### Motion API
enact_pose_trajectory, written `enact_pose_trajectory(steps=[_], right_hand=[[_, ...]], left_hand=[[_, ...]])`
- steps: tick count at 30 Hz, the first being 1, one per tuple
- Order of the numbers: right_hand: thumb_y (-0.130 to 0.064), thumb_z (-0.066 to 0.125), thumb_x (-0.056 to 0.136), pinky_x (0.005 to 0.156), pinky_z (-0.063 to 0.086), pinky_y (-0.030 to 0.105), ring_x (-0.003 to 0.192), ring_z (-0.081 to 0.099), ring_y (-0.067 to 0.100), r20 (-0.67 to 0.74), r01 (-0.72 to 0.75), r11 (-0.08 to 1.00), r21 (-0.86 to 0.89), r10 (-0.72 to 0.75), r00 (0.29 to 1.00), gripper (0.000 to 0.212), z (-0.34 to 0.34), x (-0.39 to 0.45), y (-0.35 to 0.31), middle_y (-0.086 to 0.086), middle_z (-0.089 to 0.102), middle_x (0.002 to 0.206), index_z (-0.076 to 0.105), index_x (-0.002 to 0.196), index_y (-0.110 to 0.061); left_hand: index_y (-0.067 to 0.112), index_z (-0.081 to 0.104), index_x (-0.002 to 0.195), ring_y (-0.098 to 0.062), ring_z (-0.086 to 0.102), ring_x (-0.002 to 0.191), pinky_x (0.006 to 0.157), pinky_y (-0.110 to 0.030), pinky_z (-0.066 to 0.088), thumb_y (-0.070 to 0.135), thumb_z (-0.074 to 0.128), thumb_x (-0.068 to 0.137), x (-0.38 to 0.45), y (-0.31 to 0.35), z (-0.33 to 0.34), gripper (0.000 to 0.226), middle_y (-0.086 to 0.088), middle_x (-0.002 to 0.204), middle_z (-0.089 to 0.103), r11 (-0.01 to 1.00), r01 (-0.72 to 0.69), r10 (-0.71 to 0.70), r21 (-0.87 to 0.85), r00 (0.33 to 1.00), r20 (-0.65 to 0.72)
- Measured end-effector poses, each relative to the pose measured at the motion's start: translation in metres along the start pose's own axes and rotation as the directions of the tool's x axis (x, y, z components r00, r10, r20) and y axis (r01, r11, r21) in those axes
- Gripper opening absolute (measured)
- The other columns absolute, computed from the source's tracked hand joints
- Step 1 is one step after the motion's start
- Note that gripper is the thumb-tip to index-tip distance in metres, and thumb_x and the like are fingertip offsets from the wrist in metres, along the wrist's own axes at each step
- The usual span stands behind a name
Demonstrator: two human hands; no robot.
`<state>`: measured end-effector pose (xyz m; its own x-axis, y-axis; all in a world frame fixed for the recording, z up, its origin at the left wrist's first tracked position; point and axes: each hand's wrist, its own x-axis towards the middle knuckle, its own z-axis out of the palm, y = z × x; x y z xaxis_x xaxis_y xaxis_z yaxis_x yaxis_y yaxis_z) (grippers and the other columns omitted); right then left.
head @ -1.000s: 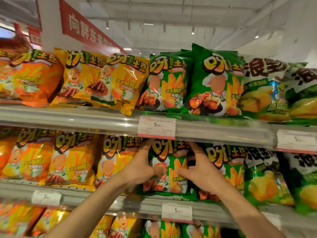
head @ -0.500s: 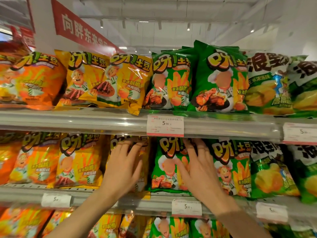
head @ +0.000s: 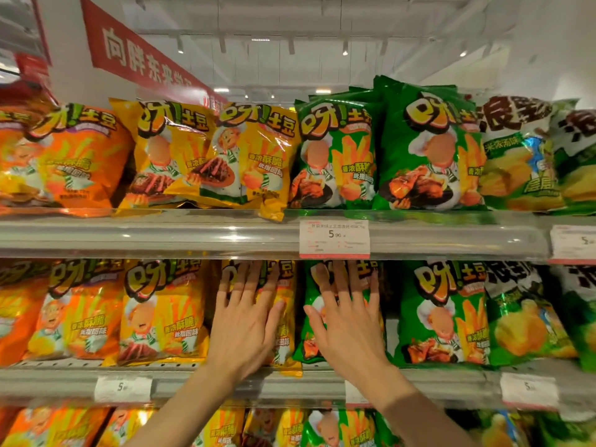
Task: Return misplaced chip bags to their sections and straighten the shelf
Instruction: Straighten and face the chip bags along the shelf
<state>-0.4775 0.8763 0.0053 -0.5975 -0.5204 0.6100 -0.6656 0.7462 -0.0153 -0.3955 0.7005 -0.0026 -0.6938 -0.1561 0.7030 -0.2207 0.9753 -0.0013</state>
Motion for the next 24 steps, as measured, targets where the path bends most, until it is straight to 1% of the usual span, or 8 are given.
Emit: enact_pose_trajectory(steps=[3,6,8,11,15,19,21,24], right_hand=[[-0.056,0.017,0.102,0.118,0.015,0.057,0.148,0.023,0.028,-0.046,0.025,0.983,0.183,-0.017,0.999,0.058,-0.012,-0.008,0.013,0.003,0.034,0.156,0.023,0.152,-0.026],[-0.054,0.029,0.102,0.119,0.02,0.049,0.144,0.028,0.024,-0.149,0.004,0.956,0.293,0.042,0.988,0.054,-0.031,-0.019,0.044,0.003,0.038,0.148,0.03,0.147,-0.024],[-0.053,0.033,0.1,0.114,0.03,0.045,0.137,0.034,0.024,-0.219,-0.037,0.95,0.31,0.109,0.97,0.055,-0.044,-0.025,0.075,0.006,0.042,0.141,0.035,0.145,-0.022],[-0.05,0.044,0.096,0.105,0.041,0.049,0.128,0.042,0.029,-0.242,-0.124,0.937,0.326,0.209,0.947,0.054,-0.059,-0.036,0.132,0.009,0.043,0.135,0.041,0.14,-0.018],[-0.051,0.055,0.092,0.107,0.04,0.042,0.133,0.038,0.03,-0.088,-0.244,0.888,0.391,0.3,0.95,0.062,-0.079,-0.047,0.198,0.007,0.034,0.144,0.036,0.145,-0.025],[-0.058,0.057,0.089,0.092,0.048,0.037,0.124,0.051,0.026,0.136,-0.212,0.899,0.382,0.172,0.976,0.079,-0.081,-0.052,0.236,0.005,0.033,0.148,0.016,0.152,-0.036],[-0.057,0.063,0.086,0.093,0.05,0.035,0.125,0.052,0.023,0.255,-0.216,0.88,0.423,0.113,0.96,0.092,-0.076,-0.05,0.243,0.002,0.029,0.152,0.002,0.153,-0.041],[-0.055,0.072,0.08,0.101,0.049,0.037,0.128,0.05,0.021,0.308,-0.234,0.806,0.544,0.067,0.949,0.106,-0.066,-0.044,0.246,0.0,0.025,0.154,-0.005,0.152,-0.044]], left_hand=[[0.017,0.054,0.139,-0.033,0.041,0.139,0.118,-0.05,0.023,0.045,0.035,0.102,-0.002,0.008,-0.003,0.05,-0.012,0.144,0.05,0.993,0.023,-0.032,-0.12,0.996,-0.082],[0.014,0.056,0.133,-0.028,0.045,0.128,0.107,-0.04,0.036,0.035,0.05,0.099,-0.005,0.045,-0.01,0.04,-0.009,0.136,0.048,0.927,-0.059,-0.017,-0.37,0.98,-0.199],[0.019,0.054,0.134,-0.022,0.045,0.129,0.104,-0.035,0.041,0.032,0.056,0.097,-0.002,0.082,-0.014,0.04,-0.005,0.137,0.046,0.858,-0.114,0.013,-0.501,0.979,-0.201],[0.031,0.049,0.139,-0.016,0.051,0.119,0.093,-0.037,0.051,0.036,0.055,0.098,0.008,0.138,-0.008,0.042,0.004,0.134,0.041,0.768,-0.089,0.018,-0.634,0.993,-0.117],[0.042,0.031,0.147,-0.019,0.041,0.131,0.103,-0.035,0.043,0.045,0.056,0.094,0.025,0.195,0.001,0.059,0.006,0.138,0.031,0.746,0.0,0.041,-0.666,0.998,0.046],[0.055,0.018,0.148,-0.022,0.023,0.147,0.115,-0.04,0.033,0.048,0.065,0.09,0.049,0.22,0.006,0.074,0.003,0.158,0.019,0.749,0.155,0.057,-0.644,0.953,0.296],[0.057,0.017,0.147,-0.017,0.019,0.15,0.119,-0.042,0.028,0.051,0.07,0.085,0.057,0.224,0.008,0.082,0.006,0.162,0.017,0.715,0.226,0.042,-0.661,0.931,0.364],[0.051,0.02,0.15,-0.015,0.017,0.151,0.12,-0.038,0.025,0.047,0.078,0.076,0.067,0.227,0.012,0.094,0.009,0.163,0.016,0.705,0.29,0.016,-0.647,0.906,0.423]])
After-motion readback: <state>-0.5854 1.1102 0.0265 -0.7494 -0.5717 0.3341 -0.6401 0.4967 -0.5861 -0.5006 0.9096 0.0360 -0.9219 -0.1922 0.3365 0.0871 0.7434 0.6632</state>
